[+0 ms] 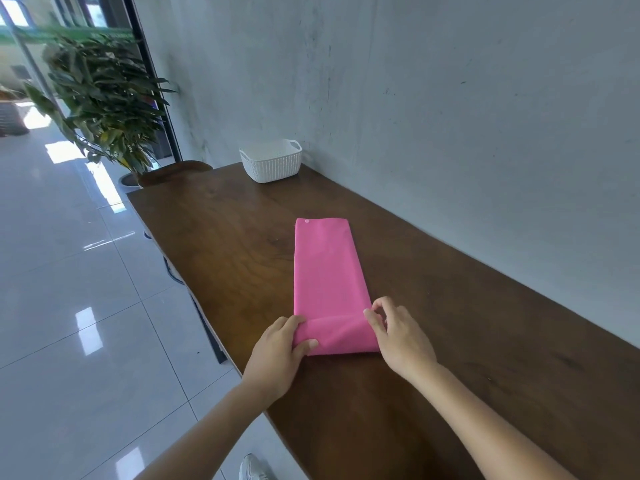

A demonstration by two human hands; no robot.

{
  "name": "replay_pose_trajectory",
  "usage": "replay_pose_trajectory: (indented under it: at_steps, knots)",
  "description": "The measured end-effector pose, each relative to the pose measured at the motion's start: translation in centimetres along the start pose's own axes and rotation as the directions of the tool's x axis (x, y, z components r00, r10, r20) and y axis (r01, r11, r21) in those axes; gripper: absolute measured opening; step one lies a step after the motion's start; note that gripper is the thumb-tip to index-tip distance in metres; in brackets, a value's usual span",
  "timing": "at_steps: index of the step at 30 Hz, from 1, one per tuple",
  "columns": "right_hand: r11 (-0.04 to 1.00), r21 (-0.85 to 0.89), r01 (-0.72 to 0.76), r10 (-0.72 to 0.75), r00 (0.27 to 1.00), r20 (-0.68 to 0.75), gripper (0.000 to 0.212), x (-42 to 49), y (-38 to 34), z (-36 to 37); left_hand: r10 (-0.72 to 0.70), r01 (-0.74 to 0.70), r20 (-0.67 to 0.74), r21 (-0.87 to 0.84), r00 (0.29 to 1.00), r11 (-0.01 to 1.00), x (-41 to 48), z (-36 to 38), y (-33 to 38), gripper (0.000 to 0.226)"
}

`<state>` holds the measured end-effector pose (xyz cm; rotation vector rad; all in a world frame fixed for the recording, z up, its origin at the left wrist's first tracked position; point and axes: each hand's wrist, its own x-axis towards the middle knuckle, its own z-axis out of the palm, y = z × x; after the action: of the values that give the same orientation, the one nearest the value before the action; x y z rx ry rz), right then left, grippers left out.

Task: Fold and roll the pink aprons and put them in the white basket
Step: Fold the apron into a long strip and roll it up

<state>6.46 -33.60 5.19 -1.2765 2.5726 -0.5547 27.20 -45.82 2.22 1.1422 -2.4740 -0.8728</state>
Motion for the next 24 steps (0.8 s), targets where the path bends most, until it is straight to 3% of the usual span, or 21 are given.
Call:
replay_pose_trajectory:
  at_steps: [3,8,13,17,20,24]
  knots:
    - [0.995,-0.034,0.095,-0.095,0.995,0.001,0.049,-0.7,0.5,0.3,-0.030,0.031,0.036,-0.042,0.999,0.999,0.5,-0.5,0.1,0.046]
    - [0.993,0.002,0.115,-0.115,0.991,0.062,0.066,-2.5,1.9,0.8,-0.063,0.081,0.183,-0.090,0.981,0.993,0.9,-1.5,0.1,0.025]
    - [0.993,0.001,0.122,-0.122,0.991,0.051,0.075,-3.9,1.9,1.1,-0.140,0.189,0.299,-0.142,0.944,0.972,0.4,-1.8,-0.3,0.041]
    - [0.990,0.122,0.074,-0.080,0.996,0.049,0.066,-4.0,1.9,1.1,-0.202,0.276,0.351,-0.174,0.914,0.945,0.4,-1.7,-0.4,0.045]
    - [0.987,0.160,0.028,-0.041,0.996,0.078,0.061,-3.4,1.5,0.7,-0.222,0.231,0.205,-0.019,0.953,0.973,-0.2,-1.2,0.1,0.041]
    - [0.984,0.175,-0.029,0.000,0.987,0.160,0.065,-2.2,0.8,0.0,-0.085,0.089,-0.072,0.059,0.994,0.994,-1.6,-0.4,0.7,0.034]
